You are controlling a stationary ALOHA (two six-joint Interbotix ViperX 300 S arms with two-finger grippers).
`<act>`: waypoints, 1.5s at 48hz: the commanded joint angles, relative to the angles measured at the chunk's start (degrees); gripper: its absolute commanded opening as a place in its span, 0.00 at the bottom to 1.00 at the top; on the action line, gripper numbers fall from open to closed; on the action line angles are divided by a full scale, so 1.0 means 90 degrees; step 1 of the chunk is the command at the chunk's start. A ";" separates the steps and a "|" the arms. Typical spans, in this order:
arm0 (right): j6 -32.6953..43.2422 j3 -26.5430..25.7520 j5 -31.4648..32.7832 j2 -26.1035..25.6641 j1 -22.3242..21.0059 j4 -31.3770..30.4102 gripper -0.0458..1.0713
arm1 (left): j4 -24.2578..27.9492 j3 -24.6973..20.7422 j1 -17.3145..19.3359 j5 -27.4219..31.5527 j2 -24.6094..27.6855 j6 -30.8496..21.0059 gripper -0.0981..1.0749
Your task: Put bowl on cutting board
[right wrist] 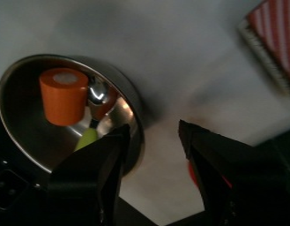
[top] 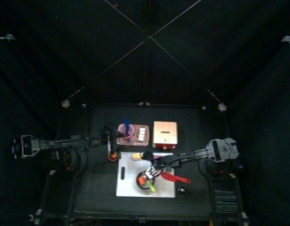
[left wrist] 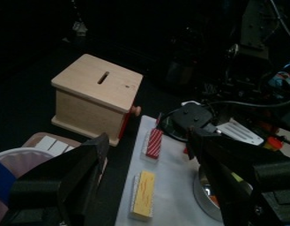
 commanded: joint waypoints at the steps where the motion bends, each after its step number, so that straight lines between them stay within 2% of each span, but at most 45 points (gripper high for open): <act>1: -0.0117 0.0098 -0.0010 -0.0703 -0.0098 -0.0234 0.79 | 0.0000 -0.0088 -0.0137 -0.0029 -0.0020 0.0020 0.96; 7: -0.0352 0.0430 -0.0146 -0.1328 -0.0283 -0.0283 0.79 | 0.0000 -0.0088 -0.0391 -0.0020 -0.0029 0.0020 0.96; 12: -0.0654 0.0928 -0.0430 -0.1914 -0.0400 -0.0449 0.79 | 0.0039 -0.0146 -0.0664 -0.0068 0.0010 0.0029 0.96; 23: -0.1748 0.1982 -0.1787 -0.3008 -0.0498 -0.0547 0.79 | 0.0186 -0.0156 -0.0967 -0.0088 0.0020 0.0029 0.96; 28: -0.2158 0.2500 -0.2578 -0.3525 -0.0498 -0.0615 0.79 | 0.0186 -0.0146 -0.1084 -0.0098 -0.0020 0.0029 0.96; 33: -0.2422 0.3174 -0.3730 -0.4063 -0.0527 -0.0830 0.79 | 0.0195 -0.0166 -0.1152 -0.0088 -0.0049 0.0049 0.96; 43: -0.2422 0.4434 -0.5791 -0.5000 -0.0986 -0.1621 0.79 | 0.0371 -0.0117 -0.1152 -0.0088 -0.0029 0.0488 0.96; 49: -0.2285 0.4707 -0.6162 -0.5176 -0.1172 -0.1768 0.79 | 0.0244 -0.0127 -0.1152 -0.0088 -0.0068 0.0723 0.96; 72: -0.2246 0.4580 -0.6172 -0.4453 -0.1172 -0.1973 0.79 | -0.0293 -0.0078 -0.1143 -0.0049 -0.0146 0.0771 0.96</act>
